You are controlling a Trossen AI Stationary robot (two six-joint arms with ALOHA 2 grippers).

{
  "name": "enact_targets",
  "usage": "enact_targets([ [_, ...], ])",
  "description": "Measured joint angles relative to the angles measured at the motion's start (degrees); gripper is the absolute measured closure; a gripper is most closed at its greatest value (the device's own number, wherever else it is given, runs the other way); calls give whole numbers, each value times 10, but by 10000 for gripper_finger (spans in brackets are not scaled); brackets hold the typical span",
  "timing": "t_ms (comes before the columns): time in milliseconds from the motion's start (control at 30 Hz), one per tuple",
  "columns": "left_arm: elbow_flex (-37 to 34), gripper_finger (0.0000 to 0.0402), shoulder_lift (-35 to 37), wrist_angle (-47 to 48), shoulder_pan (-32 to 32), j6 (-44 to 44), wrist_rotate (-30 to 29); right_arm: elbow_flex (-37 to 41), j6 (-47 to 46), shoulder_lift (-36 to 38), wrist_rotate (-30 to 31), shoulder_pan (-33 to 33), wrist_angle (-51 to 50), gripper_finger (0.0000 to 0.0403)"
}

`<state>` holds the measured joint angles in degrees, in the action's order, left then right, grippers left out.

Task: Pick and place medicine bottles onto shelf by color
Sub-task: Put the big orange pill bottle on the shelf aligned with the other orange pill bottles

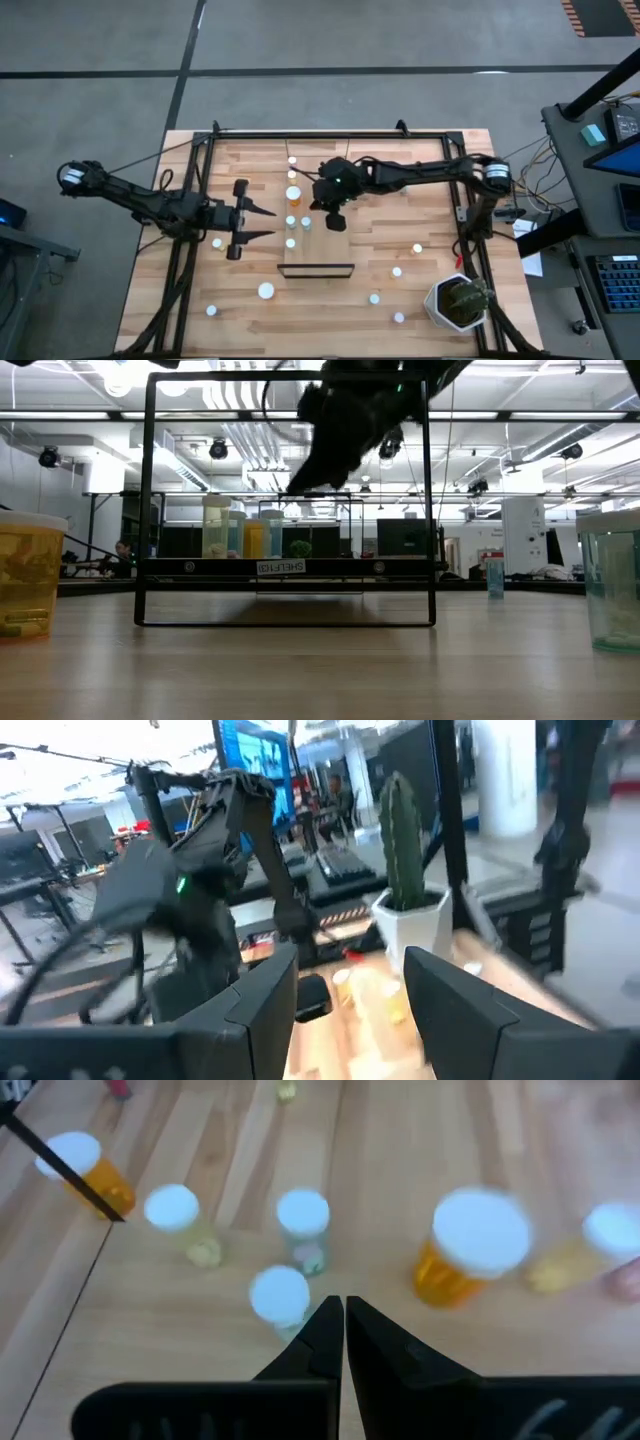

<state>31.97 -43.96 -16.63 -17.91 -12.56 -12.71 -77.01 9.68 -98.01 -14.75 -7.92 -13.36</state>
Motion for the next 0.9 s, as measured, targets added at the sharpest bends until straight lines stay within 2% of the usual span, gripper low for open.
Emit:
enact_targets([
  [167, 8, 233, -8, -10, -26, 91, 0, 3, 32, 74, 73, 45, -19, 394],
  [333, 37, 233, -48, -6, -76, 179, -7, 7, 45, 135, 83, 96, -24, 394],
  [400, 59, 233, -69, 28, -101, 226, -26, 12, 51, 153, 100, 117, -29, 394],
  [533, 135, 233, -115, 188, -154, 369, -65, 14, 68, 176, 132, 152, -31, 394],
  [667, 239, 234, -179, 406, -204, 587, -80, 14, 77, 188, 134, 171, -32, 394],
  [767, 317, 234, -241, 545, -244, 725, -54, 14, 84, 189, 134, 177, -32, 394],
  [900, 388, 234, -322, 645, -293, 833, -2, 14, 89, 192, 134, 178, -32, 394],
])
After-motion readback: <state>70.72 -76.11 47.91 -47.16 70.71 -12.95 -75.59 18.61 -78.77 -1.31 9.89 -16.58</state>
